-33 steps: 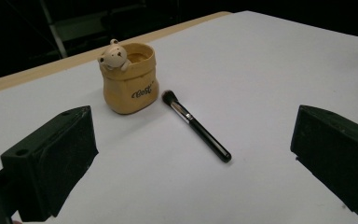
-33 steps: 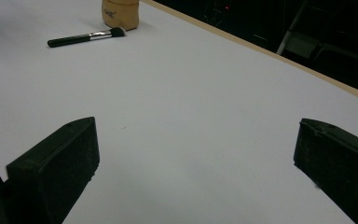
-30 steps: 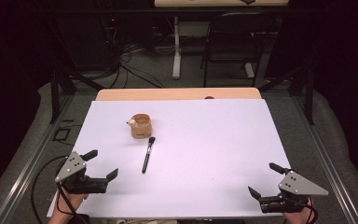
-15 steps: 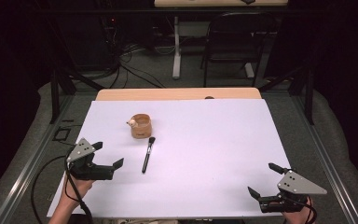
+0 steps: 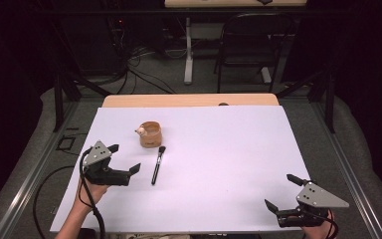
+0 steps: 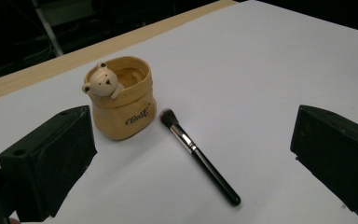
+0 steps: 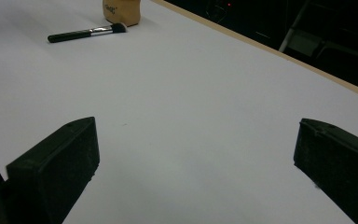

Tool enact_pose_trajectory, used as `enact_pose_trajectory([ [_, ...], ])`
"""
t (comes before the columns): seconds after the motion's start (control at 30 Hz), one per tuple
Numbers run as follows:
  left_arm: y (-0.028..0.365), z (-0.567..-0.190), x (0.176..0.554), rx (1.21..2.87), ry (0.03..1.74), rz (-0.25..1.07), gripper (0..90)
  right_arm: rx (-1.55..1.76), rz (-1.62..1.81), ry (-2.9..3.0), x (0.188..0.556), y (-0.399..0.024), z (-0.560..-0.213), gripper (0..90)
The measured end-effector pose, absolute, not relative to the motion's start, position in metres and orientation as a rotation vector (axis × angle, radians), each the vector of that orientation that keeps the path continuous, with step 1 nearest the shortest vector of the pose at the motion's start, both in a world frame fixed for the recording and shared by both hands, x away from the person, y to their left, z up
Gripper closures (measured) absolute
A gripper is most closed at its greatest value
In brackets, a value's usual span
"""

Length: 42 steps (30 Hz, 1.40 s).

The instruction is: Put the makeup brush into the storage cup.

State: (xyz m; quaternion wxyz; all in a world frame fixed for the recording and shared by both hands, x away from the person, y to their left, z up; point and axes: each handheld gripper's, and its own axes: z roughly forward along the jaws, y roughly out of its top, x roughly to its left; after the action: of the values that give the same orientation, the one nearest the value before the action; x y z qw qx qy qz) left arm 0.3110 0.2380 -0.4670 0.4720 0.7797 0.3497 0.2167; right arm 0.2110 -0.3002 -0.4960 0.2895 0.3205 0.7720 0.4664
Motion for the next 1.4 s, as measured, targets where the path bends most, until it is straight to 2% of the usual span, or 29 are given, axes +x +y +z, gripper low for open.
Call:
enact_pose_trajectory([
  [0.47, 0.231, -0.473, 0.324, 1.895, 0.872, 0.531, 0.0, 0.856, 1.239, 2.065, 0.212, -0.300, -0.496, 0.0],
  [1.4, 0.194, -0.492, 0.355, 1.991, 0.880, 0.496, 0.0, 0.860, 1.231, 2.070, 0.212, -0.300, -0.497, 0.0],
])
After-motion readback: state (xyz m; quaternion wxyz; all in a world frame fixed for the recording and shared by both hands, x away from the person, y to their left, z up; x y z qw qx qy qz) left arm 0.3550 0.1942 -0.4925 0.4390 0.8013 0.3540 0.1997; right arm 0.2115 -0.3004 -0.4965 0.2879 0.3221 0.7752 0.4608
